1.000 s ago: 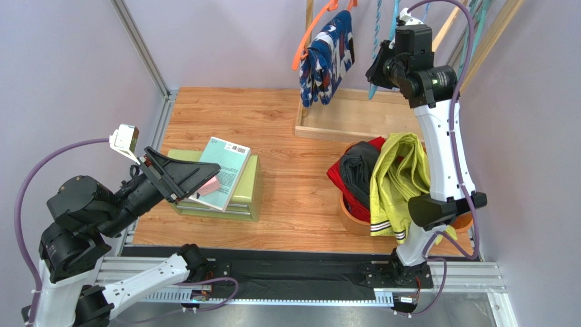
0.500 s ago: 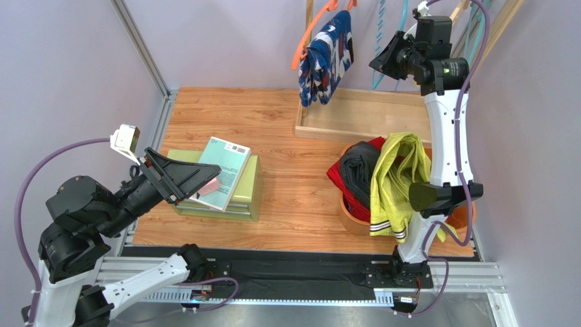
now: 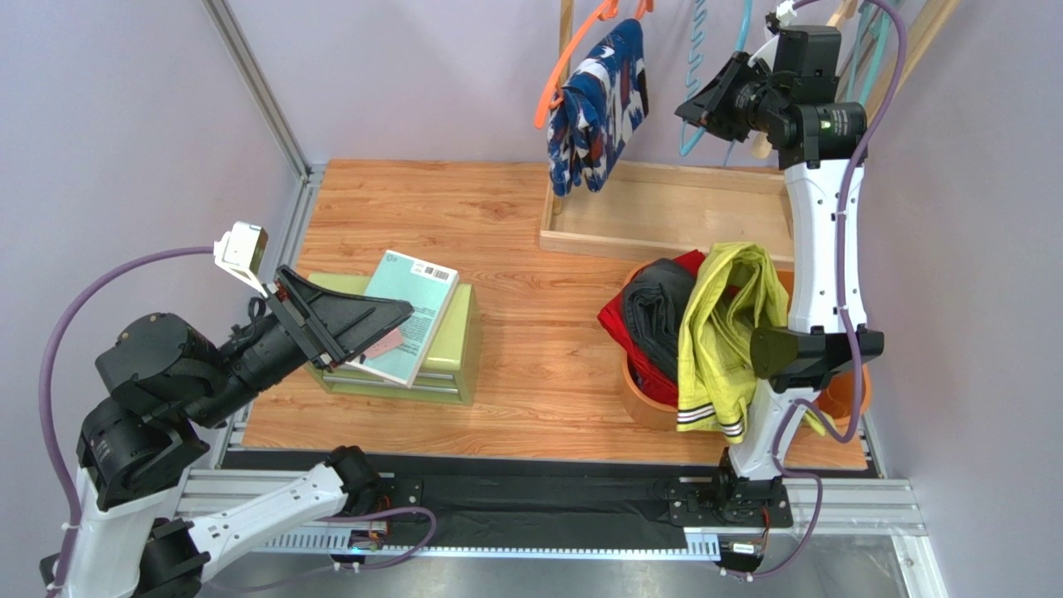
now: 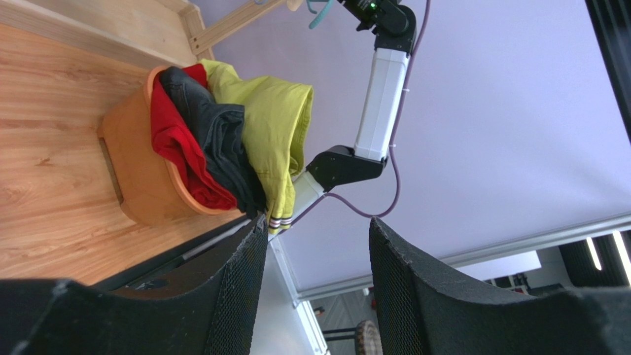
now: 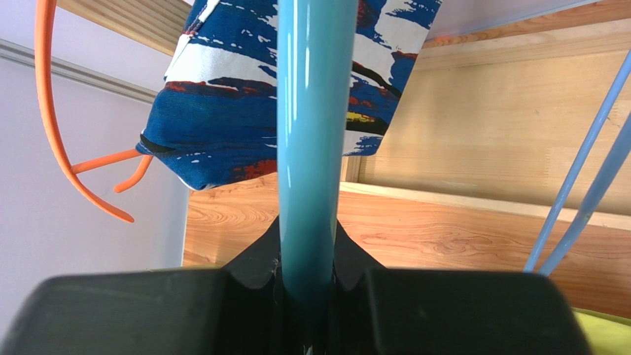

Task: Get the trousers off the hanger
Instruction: Pass the hanger from the right arm to the left

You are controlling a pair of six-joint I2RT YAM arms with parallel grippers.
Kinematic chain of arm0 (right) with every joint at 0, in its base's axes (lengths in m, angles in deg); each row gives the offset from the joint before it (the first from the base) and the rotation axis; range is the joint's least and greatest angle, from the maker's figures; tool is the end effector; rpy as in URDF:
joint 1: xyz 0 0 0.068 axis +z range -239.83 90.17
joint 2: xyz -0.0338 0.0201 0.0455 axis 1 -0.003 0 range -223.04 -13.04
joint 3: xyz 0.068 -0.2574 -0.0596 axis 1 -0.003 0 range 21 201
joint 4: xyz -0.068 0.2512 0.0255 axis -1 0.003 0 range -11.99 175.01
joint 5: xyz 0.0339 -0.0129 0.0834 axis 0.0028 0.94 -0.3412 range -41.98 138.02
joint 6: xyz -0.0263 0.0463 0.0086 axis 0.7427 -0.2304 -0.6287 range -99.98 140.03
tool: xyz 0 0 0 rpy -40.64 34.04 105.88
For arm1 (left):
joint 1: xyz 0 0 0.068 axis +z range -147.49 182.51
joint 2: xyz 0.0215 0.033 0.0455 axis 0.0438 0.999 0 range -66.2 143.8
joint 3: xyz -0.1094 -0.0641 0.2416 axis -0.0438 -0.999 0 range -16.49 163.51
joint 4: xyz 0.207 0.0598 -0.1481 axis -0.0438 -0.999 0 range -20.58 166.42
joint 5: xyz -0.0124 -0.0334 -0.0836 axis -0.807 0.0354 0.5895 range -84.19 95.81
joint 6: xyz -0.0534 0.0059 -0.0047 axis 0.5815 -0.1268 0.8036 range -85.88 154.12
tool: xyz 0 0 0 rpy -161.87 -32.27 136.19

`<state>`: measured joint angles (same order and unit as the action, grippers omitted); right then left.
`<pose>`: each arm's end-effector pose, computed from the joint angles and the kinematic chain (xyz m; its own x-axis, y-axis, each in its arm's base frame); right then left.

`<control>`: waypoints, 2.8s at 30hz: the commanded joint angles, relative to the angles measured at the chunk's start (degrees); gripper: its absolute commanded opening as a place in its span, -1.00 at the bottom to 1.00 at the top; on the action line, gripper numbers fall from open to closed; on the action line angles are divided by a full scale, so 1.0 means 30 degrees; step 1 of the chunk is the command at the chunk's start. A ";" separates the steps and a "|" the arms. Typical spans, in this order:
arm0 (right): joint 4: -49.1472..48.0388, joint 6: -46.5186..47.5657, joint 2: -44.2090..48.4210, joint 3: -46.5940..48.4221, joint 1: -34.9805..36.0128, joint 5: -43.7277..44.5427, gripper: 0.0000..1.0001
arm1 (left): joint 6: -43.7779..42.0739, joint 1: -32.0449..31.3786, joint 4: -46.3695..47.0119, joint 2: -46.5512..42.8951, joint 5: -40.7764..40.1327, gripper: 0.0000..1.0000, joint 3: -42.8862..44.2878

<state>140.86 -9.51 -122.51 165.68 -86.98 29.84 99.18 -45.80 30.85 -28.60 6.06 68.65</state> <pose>0.3681 0.0293 0.5027 -0.5624 0.4410 -0.6995 -0.0529 0.8250 0.5626 0.0274 -0.0312 0.4996 -0.6701 -0.6109 -0.4216 0.3370 0.2556 -0.9061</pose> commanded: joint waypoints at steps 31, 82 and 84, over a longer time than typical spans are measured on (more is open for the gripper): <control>-0.2226 -0.1401 -0.1595 0.0464 -0.0716 -0.2906 -0.63 | -0.0533 -0.0008 0.1007 0.1470 0.2291 0.18 0.0301; 0.2336 0.2753 1.3868 -1.1398 0.1475 -0.4874 -1.00 | 0.1945 -0.0038 1.2366 1.0400 0.9053 0.29 0.4606; 0.3186 0.2874 1.4631 -1.1984 0.3320 -0.3676 -1.00 | 0.2512 -0.0067 1.3370 1.1714 0.9174 0.29 0.5599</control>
<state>144.91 -4.20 -82.05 132.62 -84.16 14.57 100.03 -45.80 58.39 0.15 28.09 81.72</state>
